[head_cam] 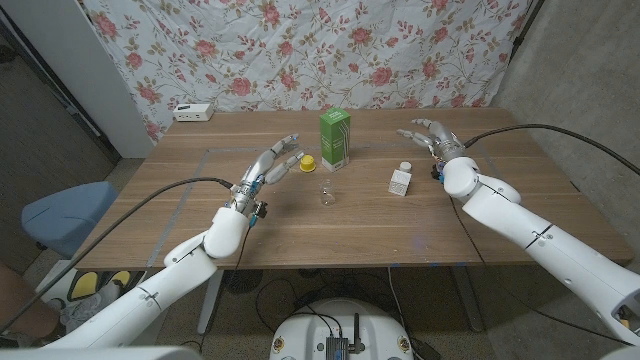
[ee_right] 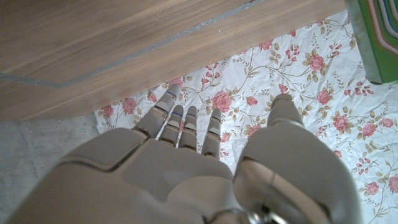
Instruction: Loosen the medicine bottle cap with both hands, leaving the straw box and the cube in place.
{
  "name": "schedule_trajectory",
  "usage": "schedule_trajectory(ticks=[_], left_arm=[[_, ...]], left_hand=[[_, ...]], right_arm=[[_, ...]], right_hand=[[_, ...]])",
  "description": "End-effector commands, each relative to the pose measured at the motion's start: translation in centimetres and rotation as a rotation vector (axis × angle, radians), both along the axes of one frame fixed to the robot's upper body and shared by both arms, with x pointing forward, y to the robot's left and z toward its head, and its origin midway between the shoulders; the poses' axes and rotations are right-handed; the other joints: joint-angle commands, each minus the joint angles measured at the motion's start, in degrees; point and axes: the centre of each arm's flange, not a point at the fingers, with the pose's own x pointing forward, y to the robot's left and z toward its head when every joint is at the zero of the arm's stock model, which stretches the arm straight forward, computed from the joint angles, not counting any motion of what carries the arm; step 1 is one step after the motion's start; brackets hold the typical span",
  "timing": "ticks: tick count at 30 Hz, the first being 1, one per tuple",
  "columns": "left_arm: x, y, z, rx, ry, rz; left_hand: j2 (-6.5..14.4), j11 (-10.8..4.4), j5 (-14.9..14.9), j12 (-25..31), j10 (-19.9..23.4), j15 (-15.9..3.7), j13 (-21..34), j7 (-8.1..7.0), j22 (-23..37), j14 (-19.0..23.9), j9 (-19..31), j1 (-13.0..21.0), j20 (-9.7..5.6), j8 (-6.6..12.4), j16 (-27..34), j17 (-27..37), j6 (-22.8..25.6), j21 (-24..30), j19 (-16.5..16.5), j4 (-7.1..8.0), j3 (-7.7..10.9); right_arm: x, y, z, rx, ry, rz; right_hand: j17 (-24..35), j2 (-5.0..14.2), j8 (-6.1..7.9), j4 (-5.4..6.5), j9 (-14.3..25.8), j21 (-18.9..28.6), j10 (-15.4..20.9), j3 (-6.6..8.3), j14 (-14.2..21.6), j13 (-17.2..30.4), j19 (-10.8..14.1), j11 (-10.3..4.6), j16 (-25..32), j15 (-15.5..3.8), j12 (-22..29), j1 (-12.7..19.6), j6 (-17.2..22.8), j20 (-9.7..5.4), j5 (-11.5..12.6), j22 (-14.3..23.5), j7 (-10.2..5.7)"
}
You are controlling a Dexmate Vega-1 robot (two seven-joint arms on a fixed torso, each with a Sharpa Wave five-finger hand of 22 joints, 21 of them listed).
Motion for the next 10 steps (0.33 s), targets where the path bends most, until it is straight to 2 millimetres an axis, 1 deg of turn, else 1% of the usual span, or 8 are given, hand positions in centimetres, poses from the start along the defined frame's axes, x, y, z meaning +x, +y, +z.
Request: schedule_trajectory(ticks=[1, 2, 3, 4, 6, 8, 10], left_arm=[[1.0, 0.6, 0.7, -0.144, 0.023, -0.049], [1.1, 0.5, 0.6, -0.159, 0.030, -0.053], [1.2, 0.5, 0.6, -0.164, 0.036, -0.063], [1.4, 0.5, 0.6, -0.172, 0.047, -0.070], [1.6, 0.5, 0.4, -0.220, 0.064, -0.086], [2.0, 0.5, 0.3, -0.260, 0.073, -0.109], [2.3, 0.5, 0.1, -0.283, 0.081, -0.116]], left_hand=[[1.0, 0.17, 0.4, 0.1, -0.8, 0.08, 0.1, 0.35, 0.1, -0.7, 0.1, -0.1, 0.11, -0.21, 0.1, 0.2, 0.6, 0.3, -0.5, 0.71, 0.36], [1.3, 0.38, 0.5, 0.1, -1.1, 0.15, 0.1, 0.52, 0.1, -0.8, 0.1, -0.2, 0.19, -0.27, 0.1, 0.2, 0.5, 0.3, -0.5, 0.81, 0.47], [1.4, 0.40, 0.5, 0.0, -1.2, 0.18, 0.1, 0.60, 0.1, -0.9, 0.1, -0.3, 0.20, -0.30, 0.1, 0.2, 0.5, 0.3, -0.5, 0.86, 0.52], [1.6, 0.37, 0.5, 0.0, -1.4, 0.20, 0.1, 0.62, 0.1, -0.9, 0.1, -0.4, 0.23, -0.33, 0.1, 0.2, 0.5, 0.3, -0.6, 0.90, 0.56], [2.0, 0.45, 0.4, -0.2, -2.2, 0.48, 0.1, 0.84, 0.1, -1.5, 0.1, -0.6, 0.18, -0.51, 0.0, 0.1, 0.2, 0.3, -0.6, 1.07, 0.71], [2.1, 0.41, 0.4, -0.2, -2.6, 0.74, 0.1, 0.93, 0.1, -1.8, 0.1, -0.8, 0.21, -0.57, 0.0, 0.1, 0.2, 0.3, -0.7, 1.14, 0.77], [2.3, 0.57, 0.4, -0.2, -2.8, 0.78, 0.1, 0.97, 0.1, -1.9, 0.1, -0.9, 0.22, -0.62, 0.0, 0.1, 0.1, 0.3, -0.7, 1.20, 0.81]], right_arm=[[0.0, -2.7, -0.6, 0.132, -0.026, 0.119], [0.0, -2.9, -0.6, 0.144, -0.028, 0.127], [0.1, -3.1, -0.6, 0.161, -0.030, 0.138], [0.2, -3.3, -0.7, 0.180, -0.034, 0.156], [0.4, -3.7, -0.9, 0.203, -0.047, 0.187], [0.6, -3.9, -0.9, 0.225, -0.048, 0.201], [0.7, -4.0, -0.9, 0.241, -0.053, 0.229]], right_hand=[[0.1, 0.67, 0.18, -0.21, -0.1, 0.2, 0.3, -0.38, 0.1, 0.0, 0.3, -0.47, 0.3, -0.51, 0.2, -1.7, -0.8, -0.51, 0.3, 0.0, -0.78], [0.1, 0.76, 0.17, -0.23, -0.1, 0.3, 0.3, -0.41, 0.0, 0.0, 0.4, -0.50, 0.3, -0.67, 0.2, -1.9, -0.9, -0.58, 0.3, 0.0, 0.02], [0.1, 0.85, 0.18, -0.26, -0.2, 0.2, 0.3, -0.50, 0.0, 0.0, 0.4, -0.51, 0.3, -0.67, 0.1, -2.1, -1.0, -0.63, 0.2, 0.0, 0.16], [0.1, 1.00, 0.16, -0.18, -0.2, 0.3, 0.3, -0.52, 0.0, 0.0, 0.4, -0.54, 0.3, -0.76, 0.1, -2.3, -1.1, -0.60, 0.2, 0.0, 0.65], [0.2, 1.20, 0.00, 0.04, -0.2, 0.2, 0.3, -0.59, -0.1, 0.0, 0.4, -0.60, 0.3, -0.70, 0.1, -2.7, -1.6, -0.62, 0.2, 0.0, 0.36], [0.3, 1.18, -0.11, 0.21, -0.2, 0.1, 0.1, -0.75, -0.3, 0.0, 0.2, -0.49, 0.3, -0.65, 0.0, -3.2, -2.0, -0.71, 0.1, 0.0, 0.45], [0.3, 0.84, -0.16, 0.39, -0.2, 0.1, 0.0, -1.19, -0.5, 0.0, -0.1, -0.56, 0.2, -0.62, 0.0, -4.1, -2.5, -0.78, 0.1, 0.0, -2.50]])
